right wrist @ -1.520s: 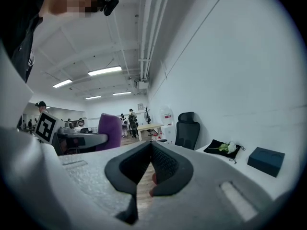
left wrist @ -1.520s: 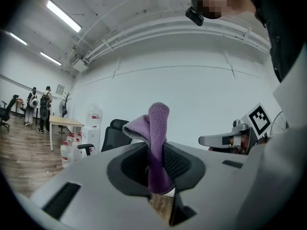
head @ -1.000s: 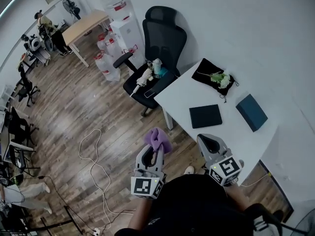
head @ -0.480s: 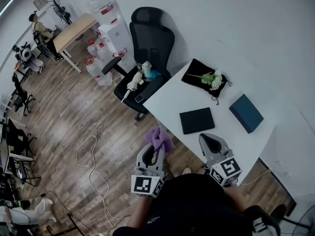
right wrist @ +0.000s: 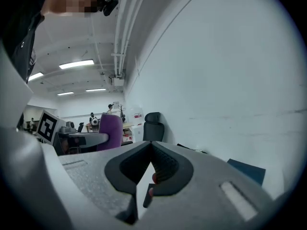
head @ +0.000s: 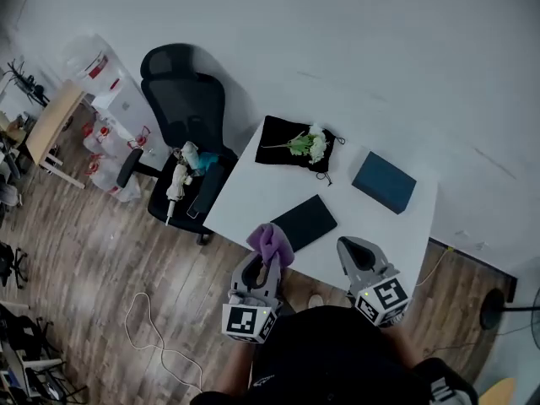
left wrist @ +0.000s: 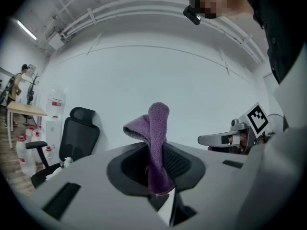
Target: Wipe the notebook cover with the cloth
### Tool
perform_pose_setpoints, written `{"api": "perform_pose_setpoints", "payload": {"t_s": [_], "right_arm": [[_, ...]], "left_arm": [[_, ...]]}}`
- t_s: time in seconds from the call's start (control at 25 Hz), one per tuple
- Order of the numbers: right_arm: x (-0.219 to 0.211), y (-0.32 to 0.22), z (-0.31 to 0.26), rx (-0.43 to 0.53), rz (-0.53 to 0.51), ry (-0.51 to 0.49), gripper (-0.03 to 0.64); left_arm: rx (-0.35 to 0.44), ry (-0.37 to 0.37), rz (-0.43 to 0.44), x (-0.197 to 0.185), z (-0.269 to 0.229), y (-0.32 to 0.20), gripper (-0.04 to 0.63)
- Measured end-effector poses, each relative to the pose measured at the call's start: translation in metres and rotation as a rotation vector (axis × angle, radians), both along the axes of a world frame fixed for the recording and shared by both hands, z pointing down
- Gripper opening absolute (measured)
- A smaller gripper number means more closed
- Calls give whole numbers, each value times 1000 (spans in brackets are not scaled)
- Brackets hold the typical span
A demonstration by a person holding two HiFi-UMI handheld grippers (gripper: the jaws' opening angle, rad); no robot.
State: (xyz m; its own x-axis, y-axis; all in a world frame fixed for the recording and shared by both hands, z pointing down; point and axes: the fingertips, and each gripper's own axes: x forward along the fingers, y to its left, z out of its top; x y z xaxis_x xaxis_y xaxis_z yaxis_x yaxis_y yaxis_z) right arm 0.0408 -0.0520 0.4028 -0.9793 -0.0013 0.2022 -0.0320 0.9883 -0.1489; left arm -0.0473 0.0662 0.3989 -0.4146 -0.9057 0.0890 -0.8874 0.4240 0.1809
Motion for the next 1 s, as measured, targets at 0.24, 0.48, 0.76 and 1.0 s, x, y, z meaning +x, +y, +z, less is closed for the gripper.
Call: {"api": "perform_pose_setpoints", "payload": {"t_s": [0.24,0.48,0.76,1.0], "right_arm": [[-18,-17,-1,13,153,13,2],[-41,-28,-2,12,310,19,2],[-53,-39,0,19,494,16,3],[-55,-54,8,0,652,17,2]], "left_arm": [[13,-5,209,-32,-3,-47,75],[5,16,397,-59,7,-81,75],[-56,5,613,-74,33,-113,75],[-108,3,788,-78,56,-148,75]]}}
